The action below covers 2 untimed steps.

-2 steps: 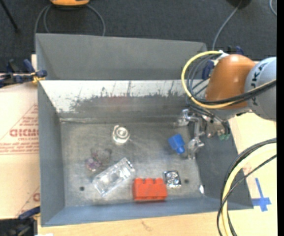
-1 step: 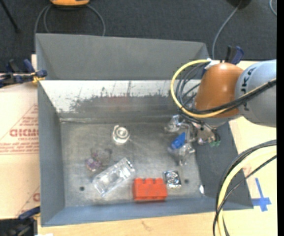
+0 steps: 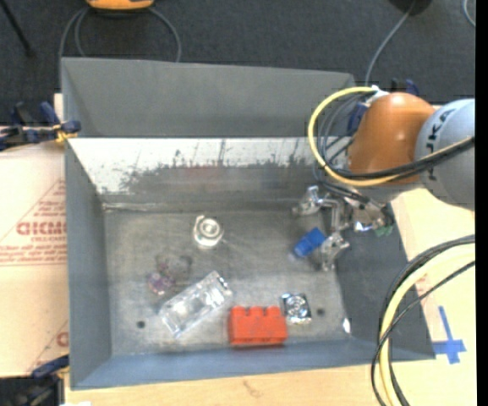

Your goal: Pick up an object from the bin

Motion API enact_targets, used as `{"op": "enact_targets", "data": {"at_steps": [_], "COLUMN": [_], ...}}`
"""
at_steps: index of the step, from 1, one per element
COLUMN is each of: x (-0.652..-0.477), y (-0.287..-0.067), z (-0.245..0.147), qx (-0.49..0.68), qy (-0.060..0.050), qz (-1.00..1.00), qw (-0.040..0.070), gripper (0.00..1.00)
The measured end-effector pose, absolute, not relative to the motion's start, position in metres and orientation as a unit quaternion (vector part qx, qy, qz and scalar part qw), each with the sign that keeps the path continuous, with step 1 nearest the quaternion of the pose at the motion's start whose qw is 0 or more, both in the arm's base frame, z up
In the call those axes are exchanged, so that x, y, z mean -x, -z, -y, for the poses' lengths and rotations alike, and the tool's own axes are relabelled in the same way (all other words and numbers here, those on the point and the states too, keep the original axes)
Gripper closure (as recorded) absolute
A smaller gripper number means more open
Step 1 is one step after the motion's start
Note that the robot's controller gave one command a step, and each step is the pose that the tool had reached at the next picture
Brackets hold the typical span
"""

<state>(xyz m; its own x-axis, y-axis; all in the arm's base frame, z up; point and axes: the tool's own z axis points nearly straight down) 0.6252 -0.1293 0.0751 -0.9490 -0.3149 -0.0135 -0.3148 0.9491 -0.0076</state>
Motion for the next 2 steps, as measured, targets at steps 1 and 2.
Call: {"op": "enact_targets", "data": {"at_steps": [1,2], "x": [-0.627,-0.633], "y": [-0.077,-0.228], "z": [0.128,0.137], "qx": [0.159,0.131], "qy": [0.003,0.002], "qz": [-0.987,-0.991], "qw": [0.011,0.007], "gripper": [1.00,1.00]}}
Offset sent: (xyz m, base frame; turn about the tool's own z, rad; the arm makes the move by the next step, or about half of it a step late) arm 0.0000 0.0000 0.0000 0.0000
